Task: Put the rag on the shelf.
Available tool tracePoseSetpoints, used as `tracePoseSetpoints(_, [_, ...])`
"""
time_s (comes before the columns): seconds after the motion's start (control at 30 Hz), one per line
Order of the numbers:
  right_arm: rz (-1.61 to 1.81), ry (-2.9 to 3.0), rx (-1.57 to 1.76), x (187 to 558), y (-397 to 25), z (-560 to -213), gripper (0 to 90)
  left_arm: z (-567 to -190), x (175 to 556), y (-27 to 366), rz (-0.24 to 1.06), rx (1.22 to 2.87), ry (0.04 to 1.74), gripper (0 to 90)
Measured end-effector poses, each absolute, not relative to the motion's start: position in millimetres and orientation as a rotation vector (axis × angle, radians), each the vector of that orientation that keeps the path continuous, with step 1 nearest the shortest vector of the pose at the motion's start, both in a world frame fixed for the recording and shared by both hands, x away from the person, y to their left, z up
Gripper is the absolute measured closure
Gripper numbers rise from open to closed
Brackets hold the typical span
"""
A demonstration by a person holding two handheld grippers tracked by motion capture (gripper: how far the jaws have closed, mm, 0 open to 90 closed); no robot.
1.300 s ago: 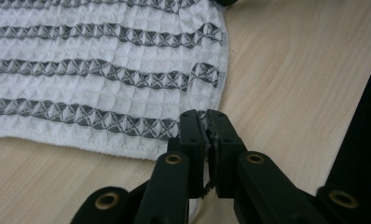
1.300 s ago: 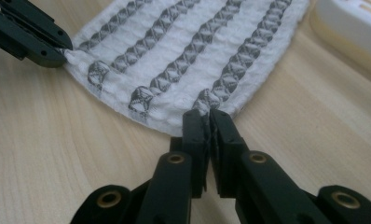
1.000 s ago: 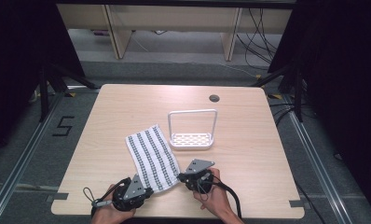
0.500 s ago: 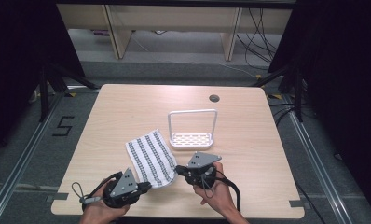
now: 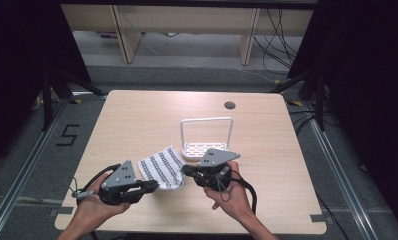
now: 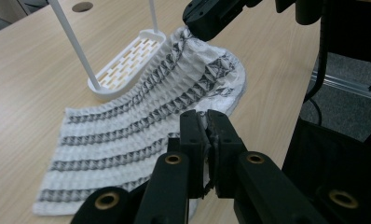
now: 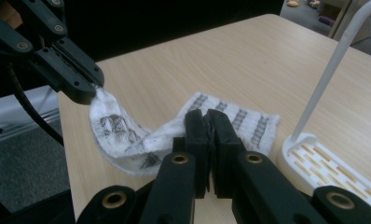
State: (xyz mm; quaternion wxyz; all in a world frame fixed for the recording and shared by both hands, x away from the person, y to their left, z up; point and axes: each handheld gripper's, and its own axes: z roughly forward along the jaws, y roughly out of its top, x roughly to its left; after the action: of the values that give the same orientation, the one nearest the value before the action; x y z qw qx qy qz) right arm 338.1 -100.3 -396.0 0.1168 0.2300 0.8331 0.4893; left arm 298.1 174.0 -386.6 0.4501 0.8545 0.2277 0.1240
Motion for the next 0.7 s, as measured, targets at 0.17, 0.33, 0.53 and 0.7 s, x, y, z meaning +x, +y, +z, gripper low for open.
tracePoseSetpoints(0.17, [1.466,2.429,0.681,340,-100,-377,88.4,-365,304,175,0.330,2.099,0.546,85.0])
tracePoseSetpoints(0.33, [1.529,2.348,0.665,339,-105,-349,88.4,-339,305,173,0.360,2.084,0.519,85.0])
tracePoseSetpoints(0.53, [1.554,2.293,0.625,336,-114,-326,88.4,-308,307,170,0.382,2.039,0.488,85.1])
tracePoseSetpoints(0.7, [1.561,2.252,0.610,334,-123,-314,88.5,-294,312,164,0.385,2.024,0.473,85.1])
